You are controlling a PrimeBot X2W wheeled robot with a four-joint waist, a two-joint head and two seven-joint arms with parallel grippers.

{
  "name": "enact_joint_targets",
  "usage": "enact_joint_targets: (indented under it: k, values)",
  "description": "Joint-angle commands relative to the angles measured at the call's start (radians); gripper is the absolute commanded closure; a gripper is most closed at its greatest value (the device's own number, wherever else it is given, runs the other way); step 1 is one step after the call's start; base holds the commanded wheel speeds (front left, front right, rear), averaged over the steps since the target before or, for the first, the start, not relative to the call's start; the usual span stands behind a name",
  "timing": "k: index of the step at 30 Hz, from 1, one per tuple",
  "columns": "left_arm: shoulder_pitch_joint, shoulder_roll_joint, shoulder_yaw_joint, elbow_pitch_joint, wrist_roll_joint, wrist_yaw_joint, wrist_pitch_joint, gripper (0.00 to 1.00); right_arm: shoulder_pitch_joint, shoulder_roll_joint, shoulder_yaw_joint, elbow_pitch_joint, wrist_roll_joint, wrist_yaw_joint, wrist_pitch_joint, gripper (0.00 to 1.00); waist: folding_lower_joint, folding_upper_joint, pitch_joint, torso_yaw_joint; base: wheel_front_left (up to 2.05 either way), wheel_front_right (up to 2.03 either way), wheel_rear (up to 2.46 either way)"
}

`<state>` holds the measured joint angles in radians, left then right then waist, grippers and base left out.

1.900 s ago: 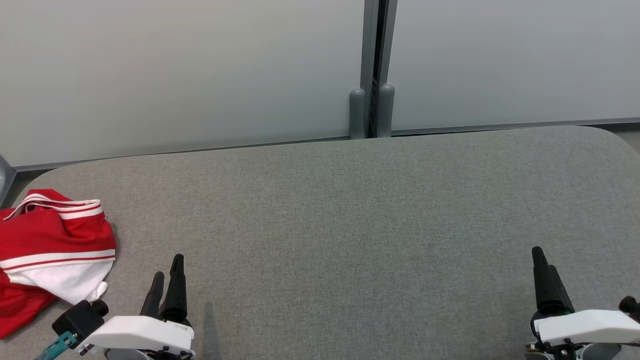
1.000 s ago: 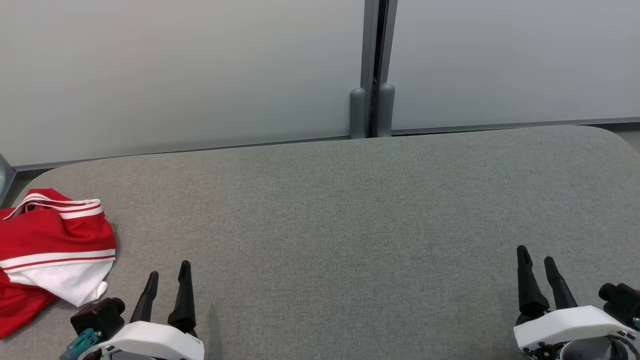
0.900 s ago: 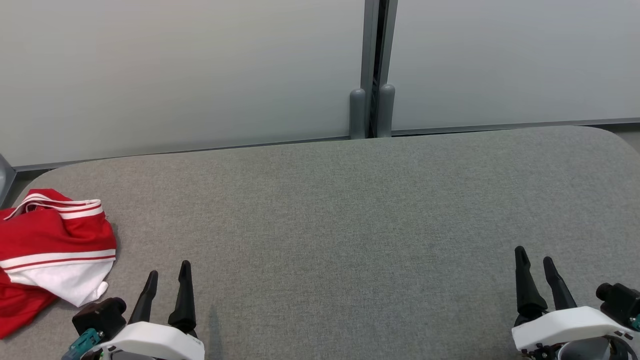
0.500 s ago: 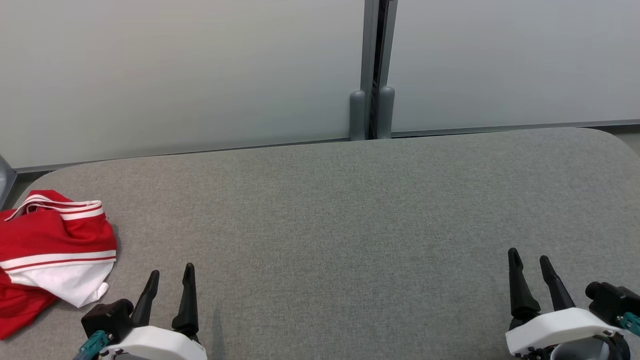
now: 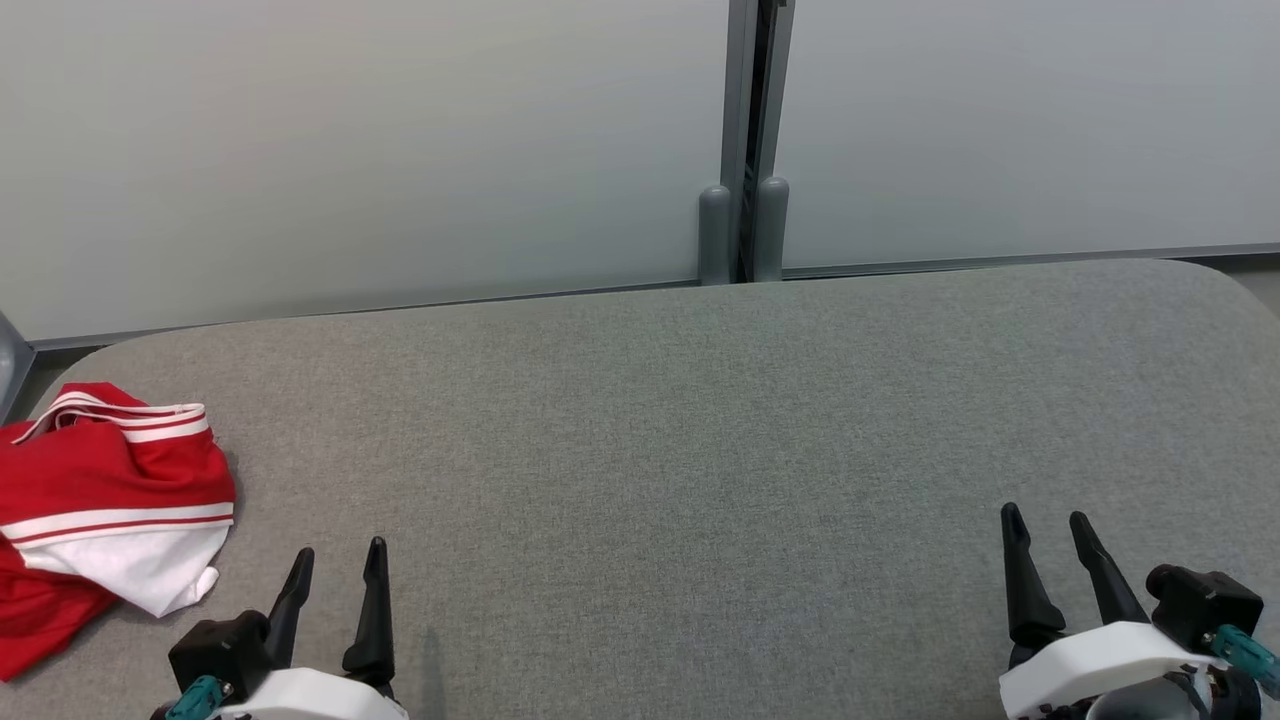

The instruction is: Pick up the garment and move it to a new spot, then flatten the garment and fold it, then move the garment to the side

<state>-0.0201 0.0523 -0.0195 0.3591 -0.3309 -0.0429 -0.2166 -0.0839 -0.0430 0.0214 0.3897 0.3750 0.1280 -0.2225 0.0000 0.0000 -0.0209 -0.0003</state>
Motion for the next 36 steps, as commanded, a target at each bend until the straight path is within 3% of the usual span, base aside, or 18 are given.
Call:
enact_joint_targets:
  k: [1, 12, 19, 36]
  values:
    - [0.01, 0.004, 0.002, 0.004, 0.022, -0.004, -0.009, 0.0, -0.016, -0.009, 0.004, 0.0, -0.015, 0.004, -0.011, 0.0, 0.0, 0.0, 0.0, 0.0, 0.0, 0.0, 0.0]
    - [0.014, 0.002, -0.001, 0.033, 0.078, 0.003, -0.033, 0.0, -0.014, -0.01, 0.01, 0.024, -0.126, 0.004, 0.017, 0.0, 0.0, 0.0, -0.012, 0.001, 0.0, 0.0, 0.0]
    - [0.024, 0.001, -0.001, 0.05, 0.049, 0.001, -0.038, 0.0, -0.004, -0.011, 0.018, 0.029, -0.16, 0.004, 0.037, 0.0, 0.0, 0.0, -0.022, 0.001, 0.0, 0.0, 0.0]
    - [0.044, 0.003, -0.027, -0.01, 0.032, 0.042, -0.011, 0.0, 0.006, -0.011, 0.008, 0.0, -0.176, 0.004, 0.06, 0.0, 0.0, 0.0, -0.023, 0.0, 0.0, 0.0, 0.0]
